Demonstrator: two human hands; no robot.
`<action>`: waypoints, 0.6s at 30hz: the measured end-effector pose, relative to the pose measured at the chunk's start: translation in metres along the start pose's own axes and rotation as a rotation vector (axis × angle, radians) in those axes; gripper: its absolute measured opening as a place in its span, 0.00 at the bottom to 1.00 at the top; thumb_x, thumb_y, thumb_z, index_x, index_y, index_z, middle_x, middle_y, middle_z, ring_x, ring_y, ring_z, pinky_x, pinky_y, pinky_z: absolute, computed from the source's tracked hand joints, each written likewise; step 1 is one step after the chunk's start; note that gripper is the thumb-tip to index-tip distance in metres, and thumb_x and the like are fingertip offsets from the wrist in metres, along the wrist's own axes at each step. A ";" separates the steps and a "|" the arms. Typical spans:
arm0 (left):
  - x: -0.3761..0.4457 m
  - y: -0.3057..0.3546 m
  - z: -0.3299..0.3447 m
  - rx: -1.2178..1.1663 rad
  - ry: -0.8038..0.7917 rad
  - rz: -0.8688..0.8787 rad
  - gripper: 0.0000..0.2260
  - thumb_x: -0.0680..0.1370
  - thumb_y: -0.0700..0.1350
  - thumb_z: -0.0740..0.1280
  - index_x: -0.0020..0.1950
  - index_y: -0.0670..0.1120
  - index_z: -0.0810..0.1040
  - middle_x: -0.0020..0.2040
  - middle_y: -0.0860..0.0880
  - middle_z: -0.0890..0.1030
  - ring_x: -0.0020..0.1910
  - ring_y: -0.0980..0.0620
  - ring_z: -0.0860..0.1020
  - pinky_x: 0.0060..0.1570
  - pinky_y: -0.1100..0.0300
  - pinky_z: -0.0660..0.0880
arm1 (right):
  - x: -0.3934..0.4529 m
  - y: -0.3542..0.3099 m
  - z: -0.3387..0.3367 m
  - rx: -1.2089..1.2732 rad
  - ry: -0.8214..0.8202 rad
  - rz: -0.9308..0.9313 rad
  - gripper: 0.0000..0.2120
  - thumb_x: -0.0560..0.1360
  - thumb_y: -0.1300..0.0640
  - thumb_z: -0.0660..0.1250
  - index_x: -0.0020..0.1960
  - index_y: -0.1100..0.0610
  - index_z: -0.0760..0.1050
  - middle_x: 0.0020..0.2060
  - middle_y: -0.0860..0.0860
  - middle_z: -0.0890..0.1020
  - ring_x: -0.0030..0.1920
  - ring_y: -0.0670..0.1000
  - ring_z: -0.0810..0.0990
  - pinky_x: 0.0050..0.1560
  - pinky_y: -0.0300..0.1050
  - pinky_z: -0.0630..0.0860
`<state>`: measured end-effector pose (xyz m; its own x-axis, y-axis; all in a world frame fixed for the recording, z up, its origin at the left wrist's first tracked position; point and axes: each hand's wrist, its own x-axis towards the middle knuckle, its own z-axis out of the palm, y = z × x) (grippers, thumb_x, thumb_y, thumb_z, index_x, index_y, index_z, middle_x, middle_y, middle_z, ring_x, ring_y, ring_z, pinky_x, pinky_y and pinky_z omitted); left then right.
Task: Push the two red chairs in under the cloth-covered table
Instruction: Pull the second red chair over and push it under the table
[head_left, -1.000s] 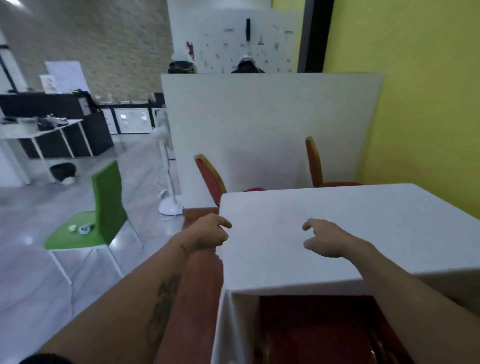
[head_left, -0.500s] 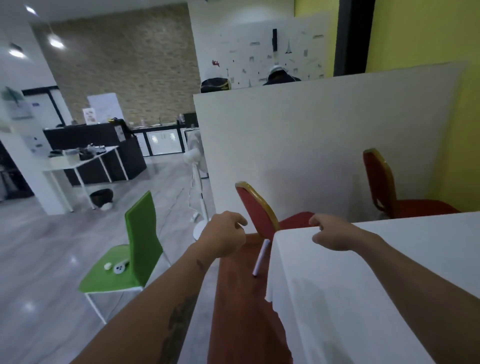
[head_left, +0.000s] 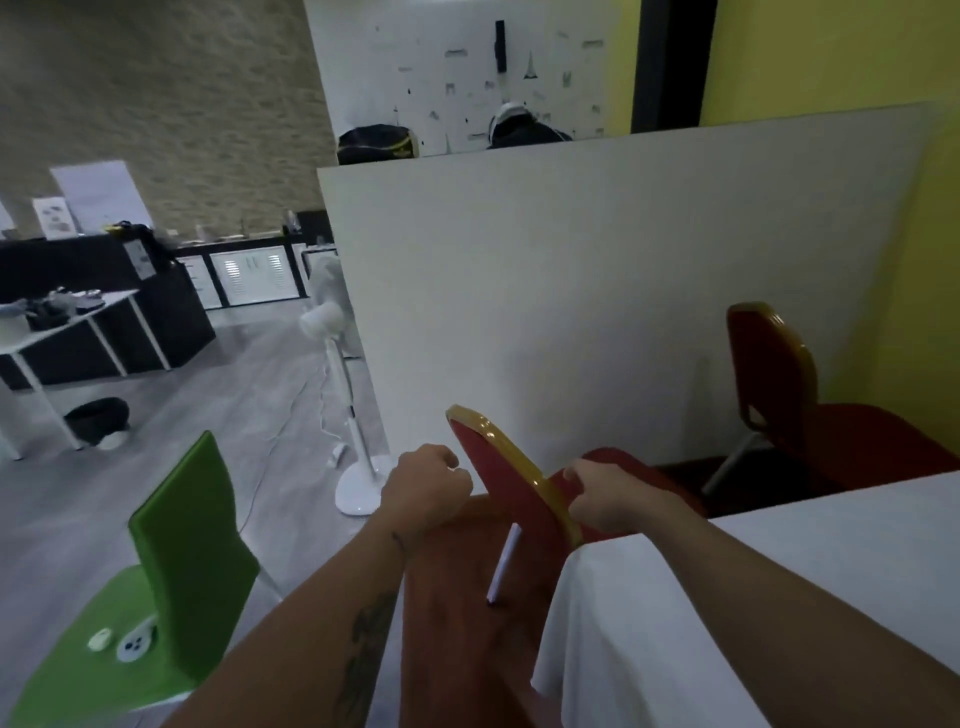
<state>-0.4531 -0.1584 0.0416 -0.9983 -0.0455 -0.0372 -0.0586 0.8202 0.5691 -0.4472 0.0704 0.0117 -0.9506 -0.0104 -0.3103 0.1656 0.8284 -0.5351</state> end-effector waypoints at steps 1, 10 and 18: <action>0.020 -0.003 0.003 -0.029 -0.008 0.002 0.18 0.70 0.49 0.62 0.57 0.50 0.82 0.52 0.49 0.84 0.47 0.47 0.83 0.53 0.52 0.81 | 0.015 -0.006 0.005 0.007 -0.005 0.022 0.28 0.74 0.59 0.67 0.74 0.56 0.69 0.66 0.55 0.78 0.62 0.57 0.78 0.60 0.51 0.79; 0.175 -0.025 0.054 -0.200 -0.230 -0.019 0.13 0.72 0.50 0.63 0.54 0.49 0.79 0.54 0.44 0.82 0.51 0.42 0.79 0.53 0.53 0.76 | 0.125 -0.042 0.040 -0.082 -0.025 0.206 0.27 0.75 0.57 0.65 0.73 0.54 0.66 0.61 0.56 0.76 0.58 0.57 0.78 0.53 0.51 0.78; 0.248 0.001 0.116 -0.506 -0.391 -0.352 0.37 0.67 0.49 0.68 0.69 0.33 0.60 0.60 0.38 0.76 0.59 0.36 0.78 0.59 0.47 0.78 | 0.155 -0.020 0.062 -0.083 0.010 0.334 0.16 0.77 0.46 0.66 0.62 0.51 0.73 0.56 0.53 0.80 0.53 0.56 0.80 0.53 0.51 0.78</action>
<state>-0.6997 -0.1030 -0.0620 -0.8511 0.0267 -0.5244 -0.4649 0.4258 0.7763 -0.5816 0.0173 -0.0745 -0.8504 0.2740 -0.4493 0.4463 0.8278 -0.3400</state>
